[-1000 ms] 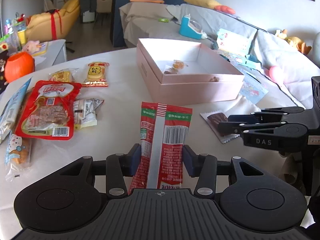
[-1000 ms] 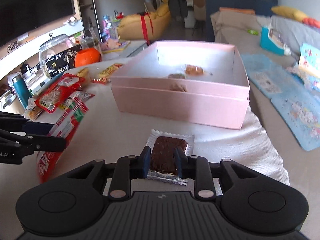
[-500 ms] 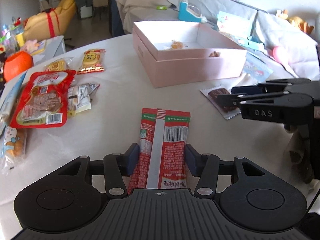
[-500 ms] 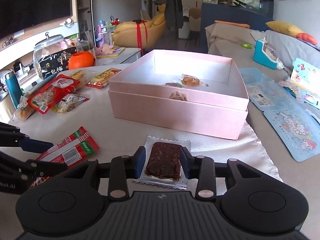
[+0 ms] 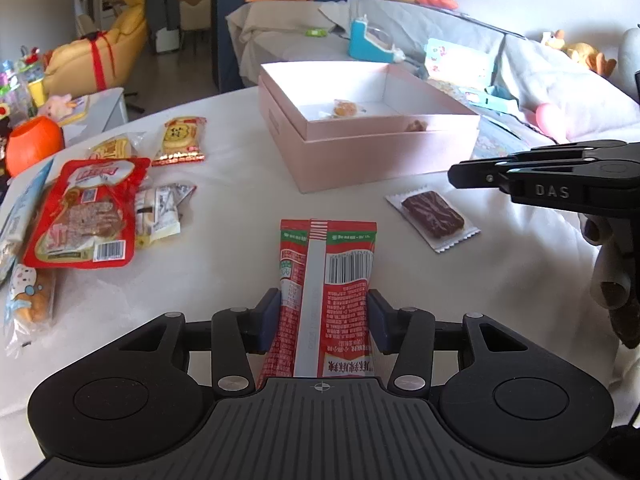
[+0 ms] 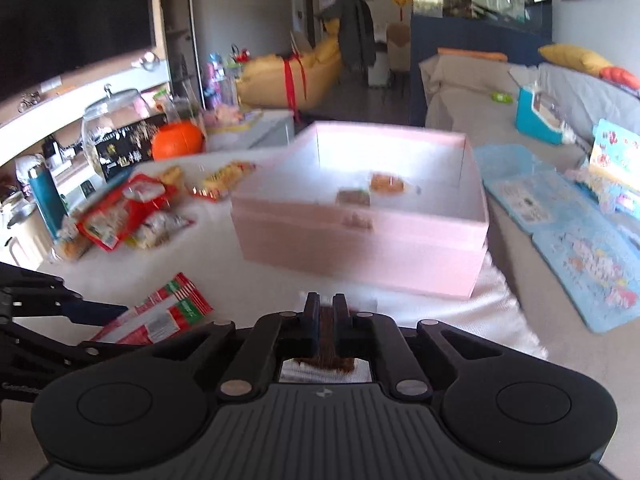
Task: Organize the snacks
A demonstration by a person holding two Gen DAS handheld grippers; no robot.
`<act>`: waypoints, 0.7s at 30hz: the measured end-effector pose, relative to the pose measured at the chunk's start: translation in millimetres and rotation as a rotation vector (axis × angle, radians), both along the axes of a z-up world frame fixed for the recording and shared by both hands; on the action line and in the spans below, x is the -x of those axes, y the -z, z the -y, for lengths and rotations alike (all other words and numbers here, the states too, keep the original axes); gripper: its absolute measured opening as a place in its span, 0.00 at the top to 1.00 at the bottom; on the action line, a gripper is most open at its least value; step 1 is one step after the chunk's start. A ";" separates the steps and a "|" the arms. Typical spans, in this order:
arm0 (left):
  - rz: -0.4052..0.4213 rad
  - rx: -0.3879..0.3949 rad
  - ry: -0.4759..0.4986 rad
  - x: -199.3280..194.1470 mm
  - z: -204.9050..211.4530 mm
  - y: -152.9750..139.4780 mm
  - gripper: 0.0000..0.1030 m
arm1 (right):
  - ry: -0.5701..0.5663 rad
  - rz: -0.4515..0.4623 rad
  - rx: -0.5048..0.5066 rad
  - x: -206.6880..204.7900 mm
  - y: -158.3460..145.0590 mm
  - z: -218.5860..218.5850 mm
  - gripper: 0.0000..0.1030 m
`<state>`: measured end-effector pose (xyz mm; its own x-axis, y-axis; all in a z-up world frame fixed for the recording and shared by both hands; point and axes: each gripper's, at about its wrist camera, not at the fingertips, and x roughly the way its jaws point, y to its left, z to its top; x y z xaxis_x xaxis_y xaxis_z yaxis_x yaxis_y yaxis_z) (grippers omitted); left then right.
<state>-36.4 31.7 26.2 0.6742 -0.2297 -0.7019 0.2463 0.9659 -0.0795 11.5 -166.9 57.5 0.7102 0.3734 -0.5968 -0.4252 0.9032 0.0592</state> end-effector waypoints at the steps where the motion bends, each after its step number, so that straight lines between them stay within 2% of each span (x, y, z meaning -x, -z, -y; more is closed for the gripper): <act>1: -0.006 0.000 -0.001 -0.8 0.3 1.4 0.50 | -0.008 0.006 0.001 0.3 -1.3 0.3 0.93; 3: -0.022 0.001 -0.003 -1.3 1.2 6.5 0.50 | -0.001 0.010 0.012 -1.8 1.0 -1.5 0.85; 5: -0.013 -0.008 -0.002 0.4 2.1 7.6 0.50 | 0.016 -0.013 0.021 -6.4 8.9 -4.5 0.70; 9: -0.013 -0.005 -0.003 0.8 0.6 8.3 0.49 | 0.034 -0.055 0.036 -12.0 28.7 -14.0 0.66; 11: -0.007 -0.010 -0.004 1.7 1.6 9.0 0.48 | 0.048 -0.035 0.068 -12.3 34.2 -19.6 0.61; 13: 0.002 -0.016 -0.005 3.4 3.0 9.9 0.48 | 0.045 -0.030 0.082 -12.5 37.0 -23.0 0.60; 18: 0.013 -0.018 -0.003 5.2 3.1 10.2 0.48 | 0.036 -0.047 0.052 -9.4 31.7 -17.1 0.63; 21: 0.019 0.031 -0.018 4.2 -2.7 4.7 0.51 | 0.036 -0.010 0.012 -0.5 16.4 -8.6 0.63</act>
